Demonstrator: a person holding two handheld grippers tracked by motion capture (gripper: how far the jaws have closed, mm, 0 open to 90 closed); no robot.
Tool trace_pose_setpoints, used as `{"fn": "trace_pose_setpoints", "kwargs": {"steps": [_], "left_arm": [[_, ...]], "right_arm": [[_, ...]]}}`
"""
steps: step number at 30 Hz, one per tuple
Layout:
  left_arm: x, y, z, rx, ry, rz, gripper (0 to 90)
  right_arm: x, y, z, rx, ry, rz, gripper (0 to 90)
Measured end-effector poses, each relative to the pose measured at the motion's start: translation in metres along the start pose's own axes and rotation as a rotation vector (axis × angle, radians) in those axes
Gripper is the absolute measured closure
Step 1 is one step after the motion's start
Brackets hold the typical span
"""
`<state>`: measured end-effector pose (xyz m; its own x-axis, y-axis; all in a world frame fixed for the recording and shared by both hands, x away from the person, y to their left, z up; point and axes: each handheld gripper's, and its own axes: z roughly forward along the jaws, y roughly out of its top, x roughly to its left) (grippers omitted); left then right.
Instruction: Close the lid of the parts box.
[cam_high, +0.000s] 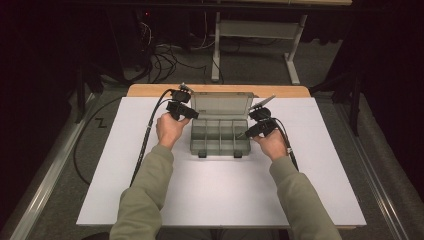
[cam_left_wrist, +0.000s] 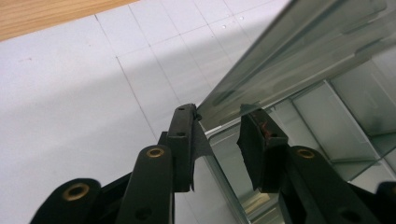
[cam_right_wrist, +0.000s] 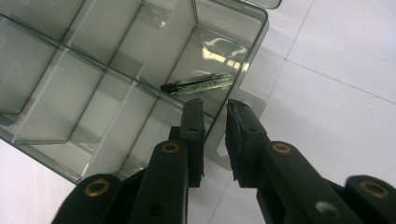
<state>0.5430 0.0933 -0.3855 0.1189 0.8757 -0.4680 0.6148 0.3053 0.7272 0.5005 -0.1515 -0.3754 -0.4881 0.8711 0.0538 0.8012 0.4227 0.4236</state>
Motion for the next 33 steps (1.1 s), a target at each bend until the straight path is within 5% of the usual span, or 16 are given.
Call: {"fn": "trace_pose_setpoints", "kwargs": {"steps": [33], "left_arm": [[-0.007, 0.004, -0.025, 0.02, -0.033, 0.011, 67.6]], "right_arm": [[-0.002, -0.003, 0.0, -0.014, 0.013, -0.01, 78.4]]}}
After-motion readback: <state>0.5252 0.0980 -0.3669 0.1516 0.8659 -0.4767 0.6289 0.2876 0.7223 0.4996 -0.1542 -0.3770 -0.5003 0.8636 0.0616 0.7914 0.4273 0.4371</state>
